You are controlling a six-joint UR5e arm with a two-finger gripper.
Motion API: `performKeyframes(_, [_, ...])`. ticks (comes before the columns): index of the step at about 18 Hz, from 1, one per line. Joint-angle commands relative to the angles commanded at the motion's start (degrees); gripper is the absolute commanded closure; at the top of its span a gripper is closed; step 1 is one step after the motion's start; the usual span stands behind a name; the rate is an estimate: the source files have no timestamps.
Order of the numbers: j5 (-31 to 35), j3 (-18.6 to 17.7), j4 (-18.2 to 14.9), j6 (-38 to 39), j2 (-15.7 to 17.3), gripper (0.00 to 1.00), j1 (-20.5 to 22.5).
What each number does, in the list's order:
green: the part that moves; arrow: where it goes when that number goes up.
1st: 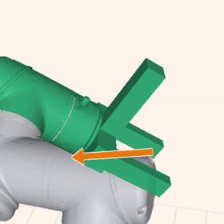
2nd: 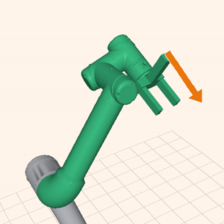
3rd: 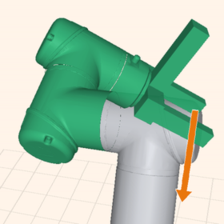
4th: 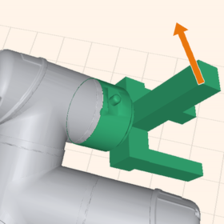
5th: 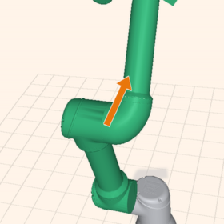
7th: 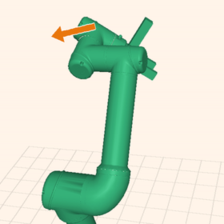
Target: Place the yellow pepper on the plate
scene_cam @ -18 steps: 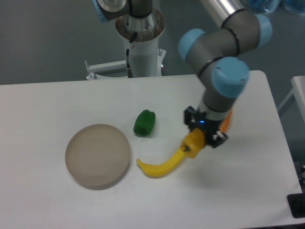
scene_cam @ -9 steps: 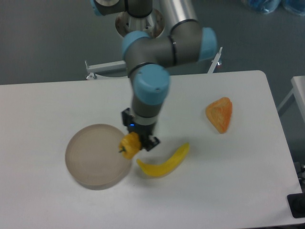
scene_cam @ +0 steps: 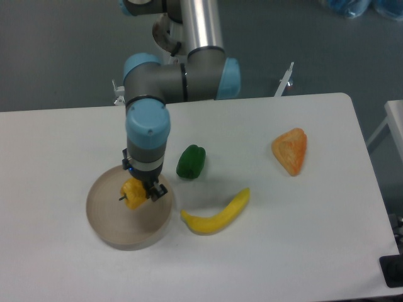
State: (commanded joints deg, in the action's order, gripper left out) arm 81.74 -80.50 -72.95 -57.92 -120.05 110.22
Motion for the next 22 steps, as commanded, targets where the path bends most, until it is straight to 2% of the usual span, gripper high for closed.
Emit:
performKeyframes(1, [0.00,-0.18,0.17,-0.09,-0.35,0.88,0.00])
performKeyframes(4, [0.00,-0.18,1.93,-0.53,-0.97,0.25,0.00])
performKeyframes(5, [0.09,-0.18,2.72,-0.27,-0.97,0.00,0.00])
performKeyframes(8, [0.09,0.00,4.83,0.00,-0.53,0.00,0.00])
performKeyframes(13, [0.53,1.93,4.92,-0.26,0.96,0.00,0.87])
performKeyframes(15, [1.23,2.63,4.92,-0.87,1.05,0.00,3.32])
performKeyframes(19, [2.63,6.58,4.22,-5.96,1.49,0.00,11.58])
performKeyframes(22, [2.81,7.29,4.13,-6.68,2.02,0.00,15.63])
